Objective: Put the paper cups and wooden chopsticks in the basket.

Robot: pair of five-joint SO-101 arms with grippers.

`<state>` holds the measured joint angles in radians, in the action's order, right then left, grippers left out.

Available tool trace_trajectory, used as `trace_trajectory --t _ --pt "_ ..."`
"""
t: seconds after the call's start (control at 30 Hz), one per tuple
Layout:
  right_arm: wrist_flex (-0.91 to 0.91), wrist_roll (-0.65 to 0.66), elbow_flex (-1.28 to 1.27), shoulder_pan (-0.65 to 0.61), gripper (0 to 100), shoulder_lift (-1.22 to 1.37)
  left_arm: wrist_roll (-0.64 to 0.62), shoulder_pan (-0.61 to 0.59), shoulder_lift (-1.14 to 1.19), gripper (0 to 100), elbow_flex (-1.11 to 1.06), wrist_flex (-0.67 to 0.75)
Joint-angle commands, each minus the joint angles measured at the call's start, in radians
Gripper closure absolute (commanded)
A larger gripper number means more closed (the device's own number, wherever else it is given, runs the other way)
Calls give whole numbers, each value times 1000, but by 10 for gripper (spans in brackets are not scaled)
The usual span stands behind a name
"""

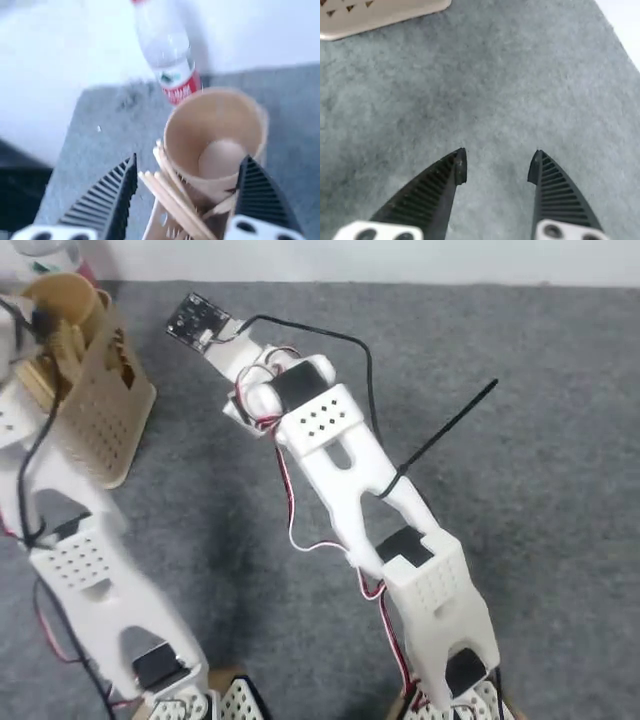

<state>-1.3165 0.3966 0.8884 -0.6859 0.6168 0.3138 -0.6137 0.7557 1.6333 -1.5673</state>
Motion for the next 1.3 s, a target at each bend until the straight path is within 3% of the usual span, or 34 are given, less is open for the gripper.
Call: trace_trajectory --t 0.0,0.27,0.6,1.03,1.27 --pt "-58 0 86 65 783 -140 -6 100 -135 684 33 -12" --pt "-231 0 132 265 783 -309 -6 212 -141 684 -183 8" --pt "-409 0 126 513 783 -363 -84 209 -137 682 -329 127" --pt "-460 0 120 536 783 -361 -120 161 -137 682 -650 407" --pt "-449 0 25 536 783 -361 -35 203 -137 686 -766 425"
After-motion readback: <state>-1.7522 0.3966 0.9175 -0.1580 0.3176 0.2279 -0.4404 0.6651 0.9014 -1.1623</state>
